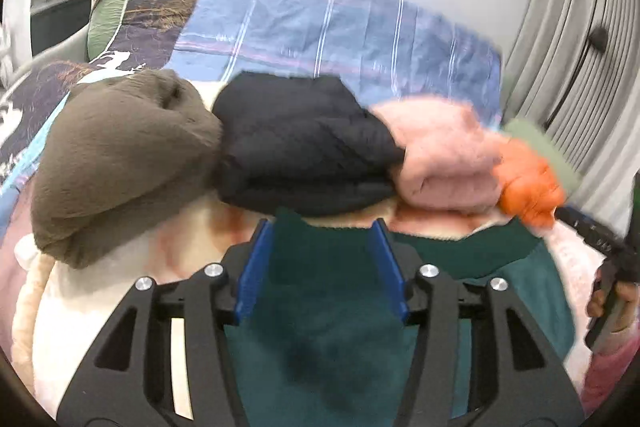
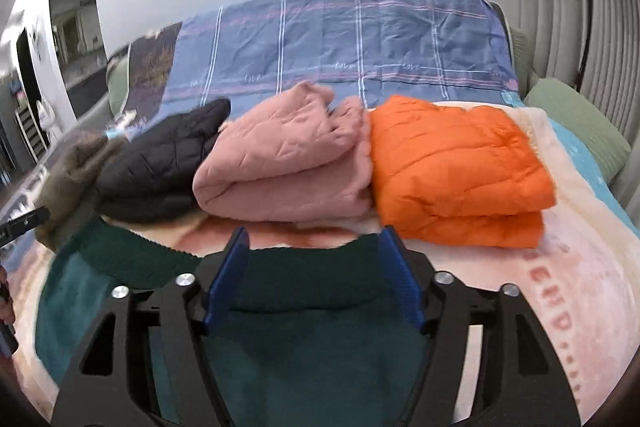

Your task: Fold large clothes

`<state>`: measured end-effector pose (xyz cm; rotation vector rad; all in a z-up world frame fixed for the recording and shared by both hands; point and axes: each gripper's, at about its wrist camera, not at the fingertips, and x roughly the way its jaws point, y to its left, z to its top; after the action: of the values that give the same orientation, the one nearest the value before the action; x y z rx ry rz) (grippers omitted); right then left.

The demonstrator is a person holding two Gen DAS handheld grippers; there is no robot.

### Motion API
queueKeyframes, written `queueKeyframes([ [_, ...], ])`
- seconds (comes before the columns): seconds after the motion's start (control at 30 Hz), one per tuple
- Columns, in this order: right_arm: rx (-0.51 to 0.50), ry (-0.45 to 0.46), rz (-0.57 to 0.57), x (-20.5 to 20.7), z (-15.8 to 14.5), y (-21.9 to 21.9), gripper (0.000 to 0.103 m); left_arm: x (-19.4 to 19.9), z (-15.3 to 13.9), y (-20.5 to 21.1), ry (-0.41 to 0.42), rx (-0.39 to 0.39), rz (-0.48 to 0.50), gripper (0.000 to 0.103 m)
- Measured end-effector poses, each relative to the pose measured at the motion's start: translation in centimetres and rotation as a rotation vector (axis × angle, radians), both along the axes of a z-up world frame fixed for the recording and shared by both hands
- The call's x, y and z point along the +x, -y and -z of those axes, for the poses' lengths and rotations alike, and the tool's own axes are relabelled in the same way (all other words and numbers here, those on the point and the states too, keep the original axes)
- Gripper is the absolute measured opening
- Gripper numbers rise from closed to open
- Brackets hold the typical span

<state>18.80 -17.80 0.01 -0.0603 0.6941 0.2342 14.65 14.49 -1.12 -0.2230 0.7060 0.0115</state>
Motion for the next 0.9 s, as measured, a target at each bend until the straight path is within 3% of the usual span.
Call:
queueKeyframes([
  [0.03,-0.059,-0.048,0.033,0.9,2.1,-0.7,0.086,0.8,1.0,0.7,-0.041,0.031,-0.001,0.07],
  [0.07,-0.133,-0.117,0.058,2.1,5.1,-1.2,0.089,2.3,3.2,1.6,-0.122,0.096,-0.02,0.074],
  [0.1,-0.15,-0.163,0.046,3.0,7.0,-1.2,0.094,3.5,5.9,2.1,-0.188,0.16,-0.04,0.08],
  [0.13,-0.096,-0.165,0.034,3.4,8.5,-0.5,0.094,3.7,7.5,2.1,-0.182,0.149,-0.024,0.08],
  [0.17,-0.034,-0.17,0.034,3.5,8.3,0.4,0.094,3.4,8.0,1.7,-0.159,0.111,-0.022,0.08],
  [0.3,-0.051,-0.158,0.03,3.6,8.3,0.1,0.094,3.0,8.1,0.6,-0.134,0.028,-0.006,0.08],
  [0.57,0.014,-0.1,0.015,2.4,7.3,0.8,0.094,1.5,8.0,0.3,-0.085,0.027,-0.011,0.08],
  [0.67,0.092,-0.05,0.034,-0.6,5.1,2.3,0.084,0.5,7.3,0.2,-0.069,0.039,-0.014,0.08],
  [0.73,0.154,0.0,-0.027,-3.8,3.5,3.4,0.072,-0.8,6.9,0.2,-0.053,0.05,-0.015,0.081],
  [0.77,0.137,0.013,-0.044,-5.1,3.4,3.7,0.07,-1.5,6.9,0.2,-0.045,0.052,-0.006,0.081],
  [0.83,0.087,-0.032,0.008,-5.8,5.3,4.7,0.067,-2.3,7.3,0.0,-0.032,0.048,0.008,0.081],
  [0.9,0.22,-0.061,0.0,-5.4,8.5,6.8,0.068,-2.6,7.9,-0.6,-0.012,0.01,0.014,0.084],
])
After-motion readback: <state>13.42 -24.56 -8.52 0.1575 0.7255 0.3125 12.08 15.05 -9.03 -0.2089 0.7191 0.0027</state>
